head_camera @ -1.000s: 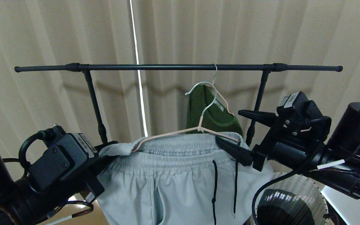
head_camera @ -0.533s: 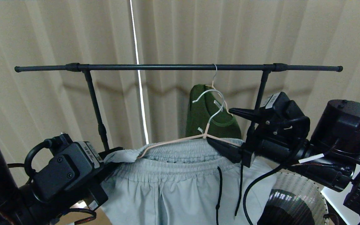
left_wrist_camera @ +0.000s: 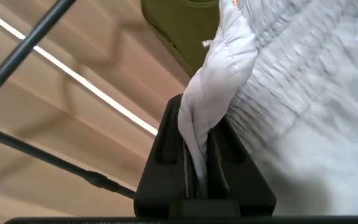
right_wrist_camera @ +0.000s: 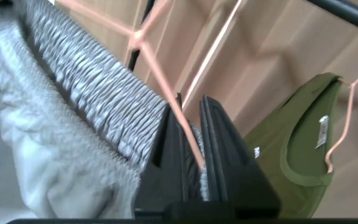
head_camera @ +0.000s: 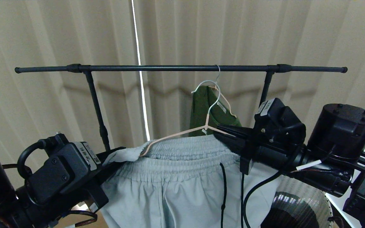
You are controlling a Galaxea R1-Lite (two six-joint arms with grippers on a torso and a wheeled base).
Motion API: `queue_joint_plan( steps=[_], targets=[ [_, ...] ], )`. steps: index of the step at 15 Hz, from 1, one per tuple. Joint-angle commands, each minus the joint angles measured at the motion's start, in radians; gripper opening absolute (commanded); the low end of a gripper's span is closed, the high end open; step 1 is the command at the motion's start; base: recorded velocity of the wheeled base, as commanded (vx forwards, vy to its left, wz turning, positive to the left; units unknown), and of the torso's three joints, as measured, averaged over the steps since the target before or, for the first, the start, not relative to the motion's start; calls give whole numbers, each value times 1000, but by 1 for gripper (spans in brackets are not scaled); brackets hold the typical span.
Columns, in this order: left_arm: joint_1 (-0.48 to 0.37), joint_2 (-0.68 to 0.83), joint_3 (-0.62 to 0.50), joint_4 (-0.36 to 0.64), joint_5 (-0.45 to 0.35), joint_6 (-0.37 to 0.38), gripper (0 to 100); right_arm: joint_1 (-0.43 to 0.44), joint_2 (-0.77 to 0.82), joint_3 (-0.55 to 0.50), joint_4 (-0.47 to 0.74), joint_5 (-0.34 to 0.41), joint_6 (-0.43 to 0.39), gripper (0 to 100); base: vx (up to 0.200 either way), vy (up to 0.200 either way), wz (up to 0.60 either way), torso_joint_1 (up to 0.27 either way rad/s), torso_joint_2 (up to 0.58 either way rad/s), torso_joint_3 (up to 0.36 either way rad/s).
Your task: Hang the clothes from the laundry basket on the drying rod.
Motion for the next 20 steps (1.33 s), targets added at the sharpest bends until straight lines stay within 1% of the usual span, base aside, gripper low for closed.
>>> queue_joint_plan(
  steps=[1, 5, 6, 8, 9, 11, 12, 15, 18, 19, 20],
  targets=[
    [0, -9, 1, 3, -1, 0, 0, 0, -4, 4, -4, -1, 2, 0, 0, 0, 0, 0, 0, 0],
    [0, -20, 6, 4, -1, -3, 0, 0, -15, 11, -5, -1, 4, 0, 0, 0, 0, 0, 0, 0],
    [0, -21, 6, 4, -1, -4, 100, 0, -23, 13, -5, -2, 2, 0, 0, 0, 0, 0, 0, 0],
    [0, -37, 6, 4, -2, -6, 100, -4, -44, 19, -5, -5, 1, 0, 0, 0, 0, 0, 0, 0],
    [0, -52, 7, 4, -16, -15, 100, -9, -52, 22, -4, -9, 1, 0, 0, 0, 0, 0, 0, 0],
    [0, -89, 6, 4, -76, -60, 100, -27, -61, 36, -4, -9, -1, 0, 0, 0, 0, 0, 0, 0],
    [0, -104, 6, 4, -96, -66, 100, -32, -61, 45, -4, -9, -1, 0, 0, 0, 0, 0, 0, 0],
    [8, -139, 29, 4, -99, -73, 100, -55, -75, 45, -4, -9, -1, 0, 0, 0, 0, 0, 0, 0],
    [18, -152, 49, 6, -82, -130, 100, -76, -81, 47, -4, -18, -1, 0, 0, 0, 0, 0, 0, 0],
    [89, -153, 79, 9, -65, -132, 100, -78, -95, 53, -2, -30, -1, 0, 0, 0, 0, 0, 0, 0],
    [130, -148, 96, 12, -62, -132, 100, -78, -106, 59, -4, -30, -1, 0, 0, 0, 0, 0, 0, 0]
  ],
)
